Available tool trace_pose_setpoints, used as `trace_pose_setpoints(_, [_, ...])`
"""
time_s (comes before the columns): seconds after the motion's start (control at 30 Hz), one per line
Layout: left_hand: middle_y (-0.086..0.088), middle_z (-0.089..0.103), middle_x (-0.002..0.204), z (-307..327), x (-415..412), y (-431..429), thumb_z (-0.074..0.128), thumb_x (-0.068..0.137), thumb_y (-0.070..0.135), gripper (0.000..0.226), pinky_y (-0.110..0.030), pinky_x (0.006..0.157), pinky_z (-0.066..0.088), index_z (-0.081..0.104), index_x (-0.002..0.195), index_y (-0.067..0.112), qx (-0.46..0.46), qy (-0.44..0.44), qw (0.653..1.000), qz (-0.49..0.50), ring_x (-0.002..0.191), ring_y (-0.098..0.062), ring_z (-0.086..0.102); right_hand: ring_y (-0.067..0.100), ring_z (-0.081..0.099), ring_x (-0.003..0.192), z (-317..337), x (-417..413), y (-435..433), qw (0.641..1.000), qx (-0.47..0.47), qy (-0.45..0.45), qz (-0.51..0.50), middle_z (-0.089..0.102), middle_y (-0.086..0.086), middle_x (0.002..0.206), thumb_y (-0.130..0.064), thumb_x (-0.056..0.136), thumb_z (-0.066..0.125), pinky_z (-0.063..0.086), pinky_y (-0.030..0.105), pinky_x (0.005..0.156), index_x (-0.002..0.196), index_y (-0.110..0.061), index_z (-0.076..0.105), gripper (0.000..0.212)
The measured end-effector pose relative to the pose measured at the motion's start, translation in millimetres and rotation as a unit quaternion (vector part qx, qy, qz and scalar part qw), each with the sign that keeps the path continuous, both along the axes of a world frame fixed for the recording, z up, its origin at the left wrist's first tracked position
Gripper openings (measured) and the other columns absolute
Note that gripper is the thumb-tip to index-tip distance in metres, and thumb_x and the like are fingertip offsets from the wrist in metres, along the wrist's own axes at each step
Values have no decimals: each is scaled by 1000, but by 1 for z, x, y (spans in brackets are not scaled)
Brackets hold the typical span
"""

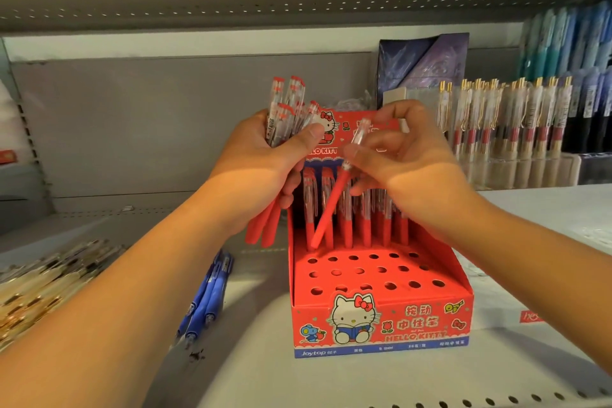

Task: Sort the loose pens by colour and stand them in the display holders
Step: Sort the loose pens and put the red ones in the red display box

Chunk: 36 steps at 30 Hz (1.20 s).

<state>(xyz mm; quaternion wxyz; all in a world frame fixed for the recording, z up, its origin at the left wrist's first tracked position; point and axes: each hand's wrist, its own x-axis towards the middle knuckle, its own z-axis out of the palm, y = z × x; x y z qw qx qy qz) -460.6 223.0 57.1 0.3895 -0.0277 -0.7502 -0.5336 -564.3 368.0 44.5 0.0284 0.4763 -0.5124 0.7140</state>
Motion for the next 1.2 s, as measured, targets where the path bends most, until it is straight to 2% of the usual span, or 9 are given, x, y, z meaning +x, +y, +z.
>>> trace_pose_setpoints(0.13, [-3,45,57,0,1,1,68,93,27,26,-24,40,32,51,77,16,25,12,999,-34,41,-16,35,27,64,51,-11,3,-6,998,38,56,-13,60,-3,61,3,84,71,58,45,47,100,-29,45,44])
trace_pose_setpoints(0.27, [-2,44,56,1,1,1,67,93,28,28,-24,39,31,49,76,15,16,10,999,-35,41,-16,35,29,65,53,-12,4,-7,995,44,87,-20,59,0,64,0,81,75,57,37,46,94,-35,52,44])
trace_pose_setpoints(0.4, [-5,44,59,-1,0,2,67,93,27,26,-23,38,32,51,78,14,19,7,999,-43,41,-15,35,31,68,54,-13,4,-5,991,56,115,-50,63,8,66,-8,76,82,58,44,46,88,-42,53,46])
trace_pose_setpoints(0.63, [-9,43,60,-3,0,3,69,91,25,23,-22,37,33,53,78,15,30,4,998,-61,40,-15,35,25,69,56,-18,7,-9,982,129,139,-2,69,8,69,-2,82,75,55,29,49,88,-35,60,36])
trace_pose_setpoints(0.77, [-4,45,54,0,2,5,70,90,23,26,-22,37,32,52,75,12,41,16,998,-52,39,-15,35,26,69,59,-18,7,-8,974,153,166,-6,72,5,76,-2,85,71,58,34,53,97,-35,64,36])
trace_pose_setpoints(0.9, [1,44,45,5,6,5,68,92,23,30,-22,37,32,48,76,7,28,25,998,-49,36,-15,33,21,71,60,-20,7,-7,965,190,178,-10,74,-1,78,-8,87,71,54,24,52,99,-30,71,25])
trace_pose_setpoints(1.0, [1,45,46,4,7,7,70,90,22,28,-21,37,32,50,75,9,30,20,998,-48,36,-14,33,24,69,58,-16,9,-7,971,161,174,-21,73,6,74,-8,90,68,46,13,48,99,-24,73,19])
trace_pose_setpoints(1.13, [0,48,53,1,6,7,73,88,20,22,-22,38,33,55,75,13,4,-8,999,-53,39,-14,35,42,63,65,-9,9,-5,988,103,110,-20,71,11,88,-10,94,62,51,32,43,105,-18,71,16])
trace_pose_setpoints(1.2, [0,48,54,1,6,7,73,88,20,22,-22,38,33,56,75,13,-14,-19,998,-62,39,-14,35,37,61,59,-9,10,-4,987,114,109,-14,70,15,87,-9,94,62,46,28,39,102,-15,70,13])
